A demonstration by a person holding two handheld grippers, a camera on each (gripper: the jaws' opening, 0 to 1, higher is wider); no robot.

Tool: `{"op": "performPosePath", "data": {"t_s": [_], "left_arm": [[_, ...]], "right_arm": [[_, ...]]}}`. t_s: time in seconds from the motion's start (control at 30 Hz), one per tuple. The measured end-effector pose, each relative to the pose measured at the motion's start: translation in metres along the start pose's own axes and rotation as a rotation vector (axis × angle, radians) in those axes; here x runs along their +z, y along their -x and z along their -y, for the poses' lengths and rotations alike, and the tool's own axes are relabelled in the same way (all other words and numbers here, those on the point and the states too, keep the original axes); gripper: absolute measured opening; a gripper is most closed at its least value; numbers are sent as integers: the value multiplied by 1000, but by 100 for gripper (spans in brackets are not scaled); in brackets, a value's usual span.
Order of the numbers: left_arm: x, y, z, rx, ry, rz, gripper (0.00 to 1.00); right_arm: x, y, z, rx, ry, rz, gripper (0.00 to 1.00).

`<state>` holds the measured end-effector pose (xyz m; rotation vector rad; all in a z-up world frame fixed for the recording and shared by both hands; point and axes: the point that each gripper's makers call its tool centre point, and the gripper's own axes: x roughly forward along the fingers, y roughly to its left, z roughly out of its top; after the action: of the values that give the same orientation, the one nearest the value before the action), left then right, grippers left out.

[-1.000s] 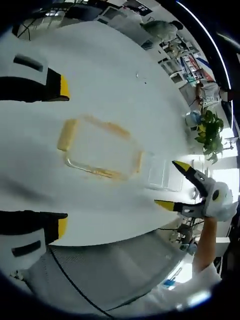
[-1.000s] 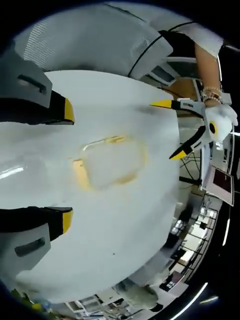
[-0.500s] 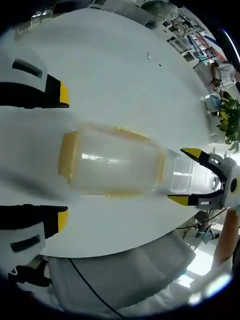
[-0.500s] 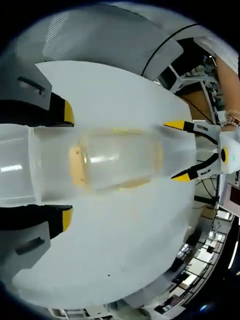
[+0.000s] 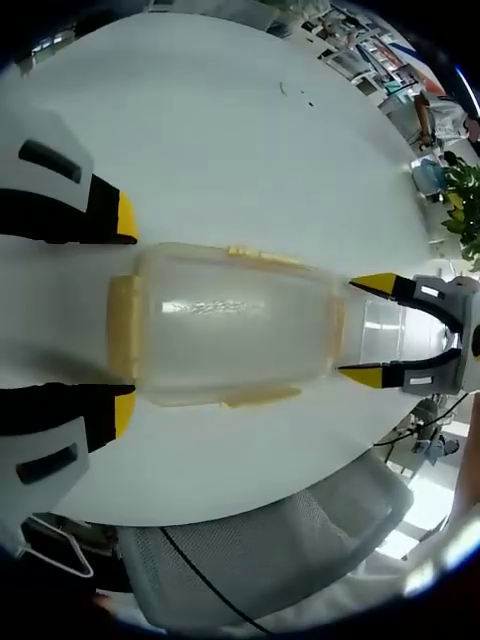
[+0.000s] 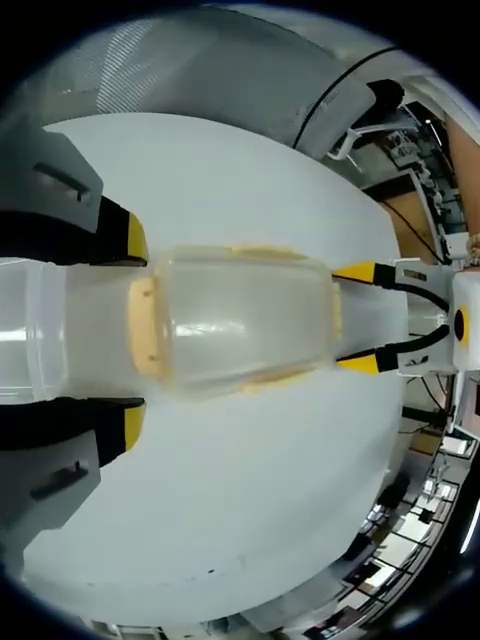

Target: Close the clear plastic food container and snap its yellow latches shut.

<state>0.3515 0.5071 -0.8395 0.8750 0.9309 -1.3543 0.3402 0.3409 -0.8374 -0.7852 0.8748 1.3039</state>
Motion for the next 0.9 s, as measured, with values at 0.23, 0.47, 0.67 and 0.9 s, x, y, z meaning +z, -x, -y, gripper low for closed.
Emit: {"op": "performPosePath", "data": {"t_s": [0.23, 0.47, 0.67, 0.9], "left_arm": [[-4, -3, 3, -9, -17, -27, 51], [-3, -3, 4, -3, -40, -30, 44], [-3, -3, 6, -1, -54, -40, 42], [-4, -3, 5, 16, -69, -46, 37]], "right_arm": [[4, -6, -5, 17, 35, -15, 44], [5, -12, -7, 24, 92, -45, 38], [6, -15, -7, 19, 119, -77, 38], [4, -14, -6, 19, 87, -103, 37]]}}
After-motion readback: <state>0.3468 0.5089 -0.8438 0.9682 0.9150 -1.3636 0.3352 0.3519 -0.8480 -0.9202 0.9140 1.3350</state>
